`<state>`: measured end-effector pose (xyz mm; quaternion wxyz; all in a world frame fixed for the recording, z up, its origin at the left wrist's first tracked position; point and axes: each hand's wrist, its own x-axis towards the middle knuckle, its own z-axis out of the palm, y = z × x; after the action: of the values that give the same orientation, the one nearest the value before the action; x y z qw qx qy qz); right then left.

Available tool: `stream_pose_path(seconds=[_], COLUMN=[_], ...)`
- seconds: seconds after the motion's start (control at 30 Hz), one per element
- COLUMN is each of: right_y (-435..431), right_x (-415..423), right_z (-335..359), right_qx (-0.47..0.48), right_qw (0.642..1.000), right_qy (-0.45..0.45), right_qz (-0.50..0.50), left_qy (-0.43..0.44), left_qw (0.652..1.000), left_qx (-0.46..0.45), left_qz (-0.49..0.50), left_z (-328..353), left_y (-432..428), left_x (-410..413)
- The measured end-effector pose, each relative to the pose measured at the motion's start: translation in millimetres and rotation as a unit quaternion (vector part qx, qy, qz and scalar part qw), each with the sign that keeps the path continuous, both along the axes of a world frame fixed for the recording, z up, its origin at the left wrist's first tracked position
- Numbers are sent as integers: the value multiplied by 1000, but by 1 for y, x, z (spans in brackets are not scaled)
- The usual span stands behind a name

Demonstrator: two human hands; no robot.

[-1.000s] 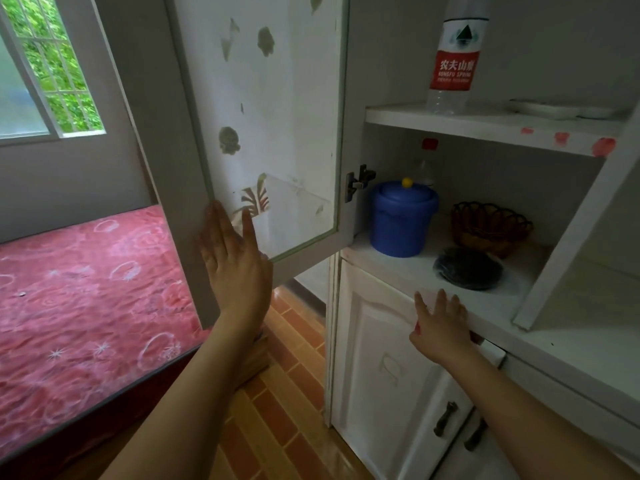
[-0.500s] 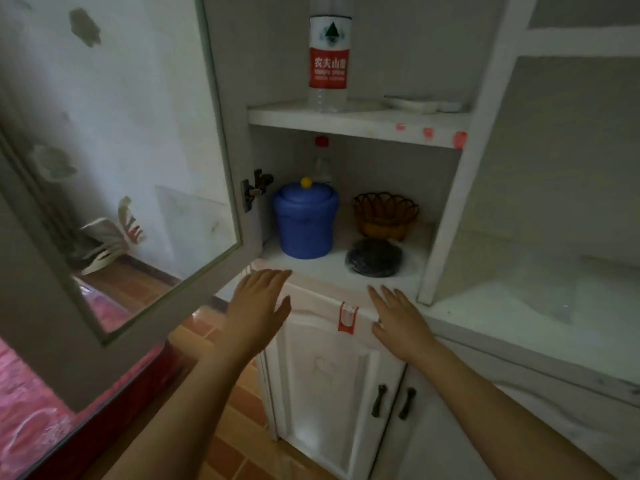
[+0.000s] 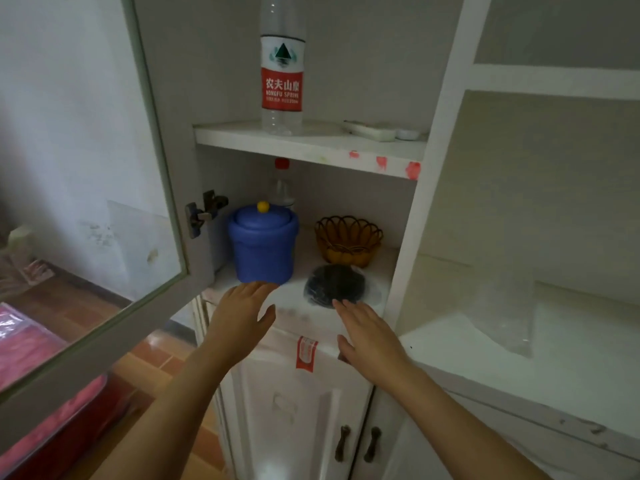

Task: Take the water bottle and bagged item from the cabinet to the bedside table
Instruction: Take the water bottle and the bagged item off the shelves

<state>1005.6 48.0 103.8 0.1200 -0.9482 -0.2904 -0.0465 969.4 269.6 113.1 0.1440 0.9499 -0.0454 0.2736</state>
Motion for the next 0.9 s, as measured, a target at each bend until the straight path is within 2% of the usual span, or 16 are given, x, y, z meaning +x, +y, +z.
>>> stream_pose_path(seconds=[0.17,0.47,0.63,0.9], right_y=[6,28,39,46], right_x=[0,-19,-32,-30], right_z=[35,112,151,178], right_qx=[28,79,103,93], right_qw=[998,983,971,970], right_qy=[-46,-164,-214,-224], right_qz=[18,13,-4,-29], left_qy=[-37,-114,-164,-210], left_qw=[999,991,984,974], left_qx=[-4,20,-1,-29], left_qz=[-3,-65,-75,-83], left_z=[24,103,132,164], left_y=[12,33,40,39], left_x=[5,17,20,37])
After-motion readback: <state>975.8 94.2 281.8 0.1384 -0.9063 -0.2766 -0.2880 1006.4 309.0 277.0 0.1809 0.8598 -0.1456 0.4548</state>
